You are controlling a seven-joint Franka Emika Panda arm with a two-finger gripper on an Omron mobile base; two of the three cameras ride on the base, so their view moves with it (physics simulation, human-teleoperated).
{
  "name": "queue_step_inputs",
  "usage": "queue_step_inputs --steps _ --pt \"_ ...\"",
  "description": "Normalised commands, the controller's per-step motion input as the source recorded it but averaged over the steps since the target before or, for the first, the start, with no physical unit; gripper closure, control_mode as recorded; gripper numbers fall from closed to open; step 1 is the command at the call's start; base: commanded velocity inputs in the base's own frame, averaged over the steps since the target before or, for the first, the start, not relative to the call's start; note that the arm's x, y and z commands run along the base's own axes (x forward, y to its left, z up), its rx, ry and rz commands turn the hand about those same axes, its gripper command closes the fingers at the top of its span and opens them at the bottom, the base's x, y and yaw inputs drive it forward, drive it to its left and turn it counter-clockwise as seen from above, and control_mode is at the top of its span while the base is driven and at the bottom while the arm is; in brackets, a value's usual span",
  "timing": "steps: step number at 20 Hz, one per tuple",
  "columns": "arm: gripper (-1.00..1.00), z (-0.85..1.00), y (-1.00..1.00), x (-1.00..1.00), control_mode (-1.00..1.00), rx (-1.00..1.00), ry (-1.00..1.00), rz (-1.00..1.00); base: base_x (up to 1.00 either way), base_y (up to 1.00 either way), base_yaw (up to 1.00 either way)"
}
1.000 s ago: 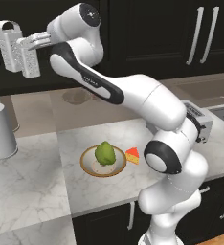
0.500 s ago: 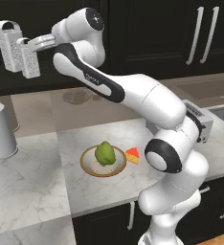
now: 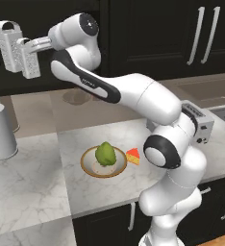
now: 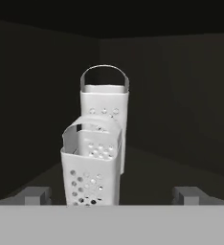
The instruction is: Pick the cheese from the fridge and the cheese grater from the cabinet and place them next to the salad bowl.
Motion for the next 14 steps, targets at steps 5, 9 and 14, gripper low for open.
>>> queue_step_inputs --steps 5,9,14 --pt "-1.0 0.04 0.11 0.14 -1.0 0.0 0.0 -0.07 0.0 0.0 0.0" --pt "-1.0 0.16 0.08 0.07 -1.0 0.0 0.0 -0.08 0.0 0.0 0.0" --pt "-1.0 0.14 0.04 0.13 -1.0 0.0 0.0 -0.07 0.0 0.0 0.0"
